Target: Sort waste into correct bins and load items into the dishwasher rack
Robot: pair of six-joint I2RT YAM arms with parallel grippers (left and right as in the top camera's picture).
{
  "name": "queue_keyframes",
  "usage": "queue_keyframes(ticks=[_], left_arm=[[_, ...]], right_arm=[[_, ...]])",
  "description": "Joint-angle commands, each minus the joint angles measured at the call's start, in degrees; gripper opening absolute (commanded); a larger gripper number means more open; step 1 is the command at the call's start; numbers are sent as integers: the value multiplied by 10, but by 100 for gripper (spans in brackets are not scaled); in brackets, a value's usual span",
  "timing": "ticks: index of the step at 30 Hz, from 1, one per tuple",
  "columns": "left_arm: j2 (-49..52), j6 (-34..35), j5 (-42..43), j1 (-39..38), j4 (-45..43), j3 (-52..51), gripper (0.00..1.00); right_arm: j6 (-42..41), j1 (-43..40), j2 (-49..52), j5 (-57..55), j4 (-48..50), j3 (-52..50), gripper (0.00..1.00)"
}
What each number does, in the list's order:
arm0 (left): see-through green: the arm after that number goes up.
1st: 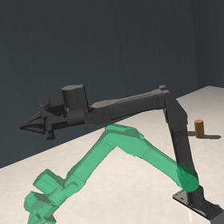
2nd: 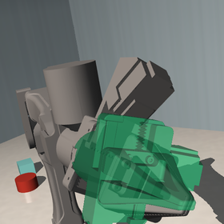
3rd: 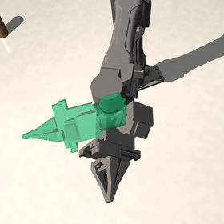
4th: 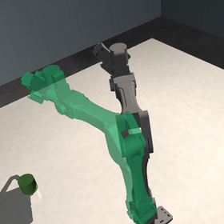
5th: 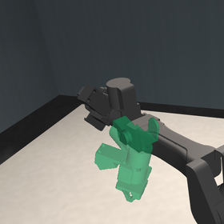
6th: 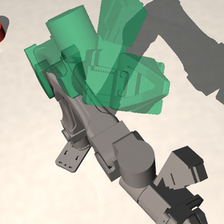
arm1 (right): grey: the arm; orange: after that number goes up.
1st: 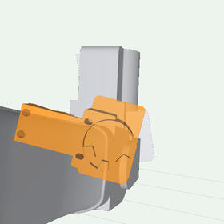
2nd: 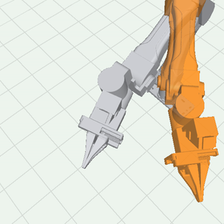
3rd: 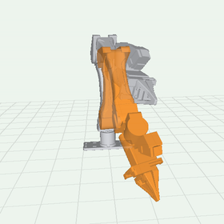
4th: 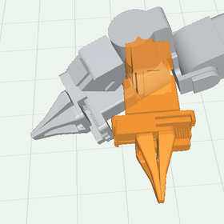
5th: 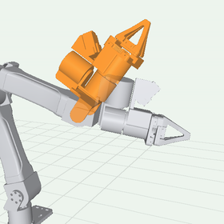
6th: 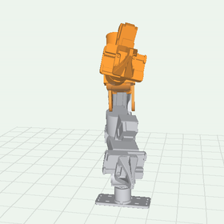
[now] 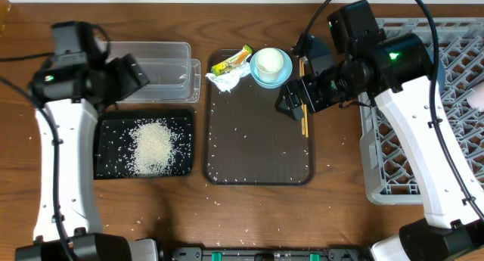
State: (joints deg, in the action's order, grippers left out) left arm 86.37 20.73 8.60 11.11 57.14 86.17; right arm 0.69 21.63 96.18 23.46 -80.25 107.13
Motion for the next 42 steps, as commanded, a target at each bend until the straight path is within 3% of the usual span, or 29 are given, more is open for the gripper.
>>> queue_keyframes(ticks=[1,17,37,42], left_arm=[[1,-3,-3,24,6,13,92],[1,-3,-3,35,6,13,92],[1,-3,-3,35,7,13,92],[1,-3,-3,35,7,13,92]], right_arm=[[7,5,-2,-2,1,-1,99],[3,5,-2,4,14,-1,99],[-20,34,9,52,276,-4,99],[-112,36,42,-18,327,-4,99]])
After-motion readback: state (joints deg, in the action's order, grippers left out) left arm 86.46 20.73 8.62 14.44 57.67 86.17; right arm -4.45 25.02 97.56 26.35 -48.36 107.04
